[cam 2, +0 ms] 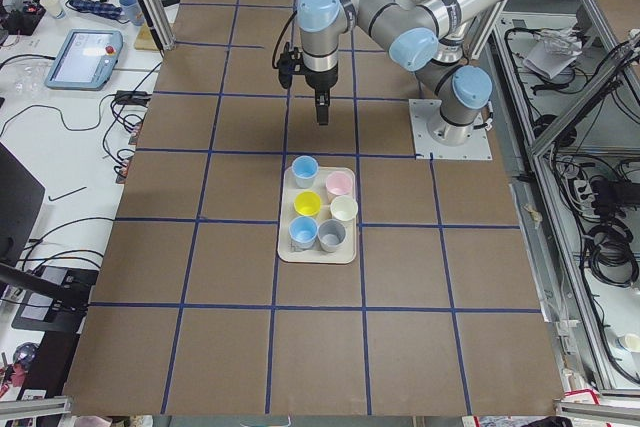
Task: Transfer IKEA cup to right arm and place on rack
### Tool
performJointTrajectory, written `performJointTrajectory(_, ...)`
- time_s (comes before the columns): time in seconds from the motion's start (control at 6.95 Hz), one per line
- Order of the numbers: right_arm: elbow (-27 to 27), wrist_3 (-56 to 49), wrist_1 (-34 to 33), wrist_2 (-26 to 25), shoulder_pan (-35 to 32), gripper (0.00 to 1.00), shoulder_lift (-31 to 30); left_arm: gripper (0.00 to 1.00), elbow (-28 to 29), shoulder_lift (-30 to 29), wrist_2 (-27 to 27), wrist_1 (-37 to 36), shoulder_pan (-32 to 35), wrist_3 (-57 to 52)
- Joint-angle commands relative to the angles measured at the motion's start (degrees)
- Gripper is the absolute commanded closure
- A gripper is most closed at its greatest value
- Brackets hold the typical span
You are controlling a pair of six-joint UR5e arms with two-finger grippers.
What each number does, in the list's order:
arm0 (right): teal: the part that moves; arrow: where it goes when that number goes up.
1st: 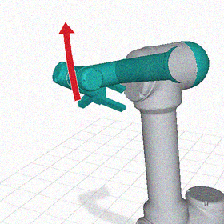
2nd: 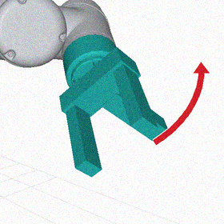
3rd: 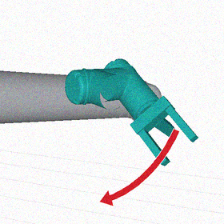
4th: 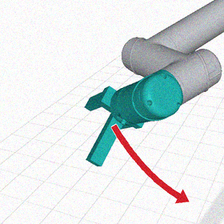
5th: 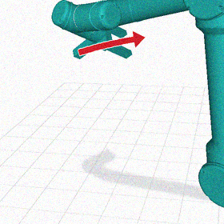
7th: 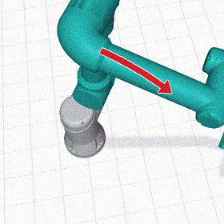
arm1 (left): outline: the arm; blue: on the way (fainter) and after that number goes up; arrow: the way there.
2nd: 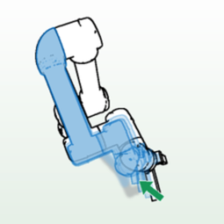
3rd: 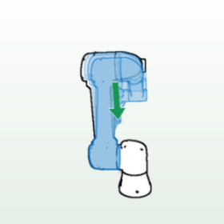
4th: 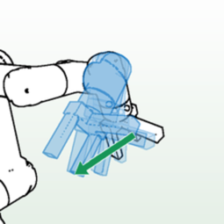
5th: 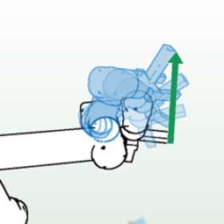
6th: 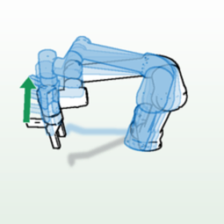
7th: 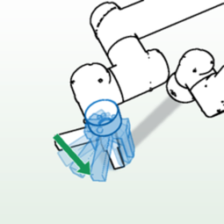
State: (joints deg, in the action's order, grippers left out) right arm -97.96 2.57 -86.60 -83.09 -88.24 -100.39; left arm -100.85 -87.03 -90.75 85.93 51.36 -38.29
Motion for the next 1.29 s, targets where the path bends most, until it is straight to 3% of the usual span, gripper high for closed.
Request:
performJointTrajectory(0.0,-0.2,-0.3,0.2,0.4,0.2,0.0,0.1,0.0,-3.3,-2.5,0.0,-6.6,-9.6,-10.0)
performJointTrajectory(0.14,-0.6,-0.5,-0.3,0.6,0.2,0.0,0.1,0.0,-4.5,-4.2,0.0,-13.3,-14.2,-18.4)
performJointTrajectory(0.43,-1.0,-0.5,-0.5,0.8,0.2,0.0,0.1,0.0,-4.6,-9.9,0.7,-19.7,-22.1,-27.9)
performJointTrajectory(0.58,-1.0,-0.7,-0.5,0.8,0.3,0.0,0.1,0.0,-4.0,-13.5,0.8,-24.2,-22.8,-30.4)
performJointTrajectory(0.86,-1.0,-0.6,-0.5,0.9,0.2,0.0,0.2,0.0,-2.3,-19.9,5.3,-25.9,-25.5,-32.6)
performJointTrajectory(1.15,-1.0,-0.5,-0.6,4.5,0.4,0.0,0.3,0.0,-0.9,-23.7,5.6,-27.2,-25.5,-32.5)
